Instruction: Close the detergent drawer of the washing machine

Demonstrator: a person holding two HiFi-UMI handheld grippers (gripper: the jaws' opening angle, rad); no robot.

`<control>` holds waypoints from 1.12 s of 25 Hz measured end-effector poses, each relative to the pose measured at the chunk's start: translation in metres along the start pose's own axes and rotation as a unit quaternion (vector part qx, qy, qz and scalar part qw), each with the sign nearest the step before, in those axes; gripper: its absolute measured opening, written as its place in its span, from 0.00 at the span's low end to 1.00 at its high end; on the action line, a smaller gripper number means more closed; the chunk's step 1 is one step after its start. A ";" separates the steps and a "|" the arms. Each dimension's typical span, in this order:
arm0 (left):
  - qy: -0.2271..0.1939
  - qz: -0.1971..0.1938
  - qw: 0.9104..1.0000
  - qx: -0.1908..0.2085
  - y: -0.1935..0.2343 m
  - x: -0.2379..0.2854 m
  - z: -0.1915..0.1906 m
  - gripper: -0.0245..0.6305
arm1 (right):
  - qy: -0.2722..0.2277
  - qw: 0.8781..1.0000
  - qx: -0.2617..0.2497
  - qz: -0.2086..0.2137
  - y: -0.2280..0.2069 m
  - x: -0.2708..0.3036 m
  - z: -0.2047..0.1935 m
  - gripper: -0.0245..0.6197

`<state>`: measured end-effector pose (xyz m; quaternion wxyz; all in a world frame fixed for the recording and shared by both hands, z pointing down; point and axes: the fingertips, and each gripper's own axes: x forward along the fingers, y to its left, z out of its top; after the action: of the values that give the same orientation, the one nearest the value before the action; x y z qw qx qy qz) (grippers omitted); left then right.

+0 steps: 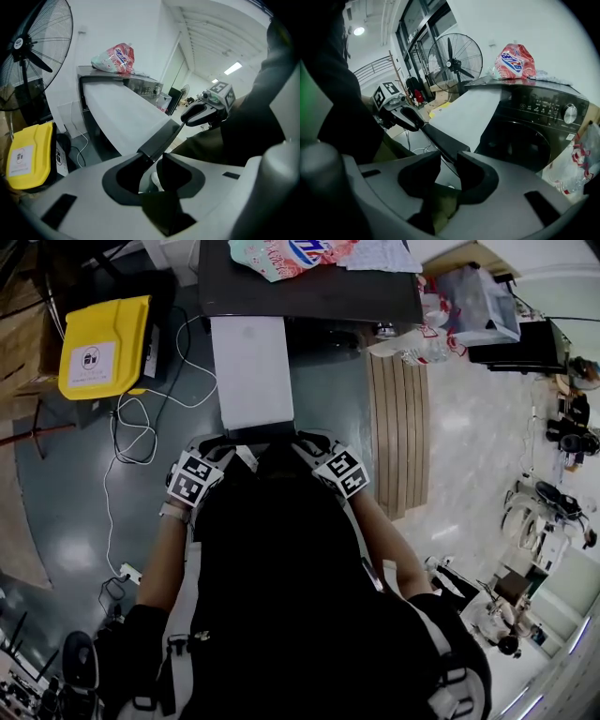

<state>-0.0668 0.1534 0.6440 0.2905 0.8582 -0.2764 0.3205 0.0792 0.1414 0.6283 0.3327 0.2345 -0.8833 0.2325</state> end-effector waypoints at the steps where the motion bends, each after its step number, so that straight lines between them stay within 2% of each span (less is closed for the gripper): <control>1: -0.003 0.001 1.000 -0.001 0.002 -0.001 0.003 0.24 | -0.004 1.000 0.000 0.000 -0.002 0.000 0.004 0.22; 16: -0.007 0.005 1.000 -0.011 0.015 -0.007 0.027 0.24 | -0.031 0.999 -0.027 0.035 -0.011 -0.004 0.031 0.20; 28: 0.001 0.010 1.000 -0.012 0.034 -0.008 0.044 0.24 | -0.022 0.995 -0.065 0.069 -0.023 0.004 0.052 0.19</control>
<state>-0.0774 0.1026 0.6221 0.2979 0.8516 -0.2887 0.3206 0.0651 0.0927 0.6020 0.3111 0.1559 -0.9177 0.1915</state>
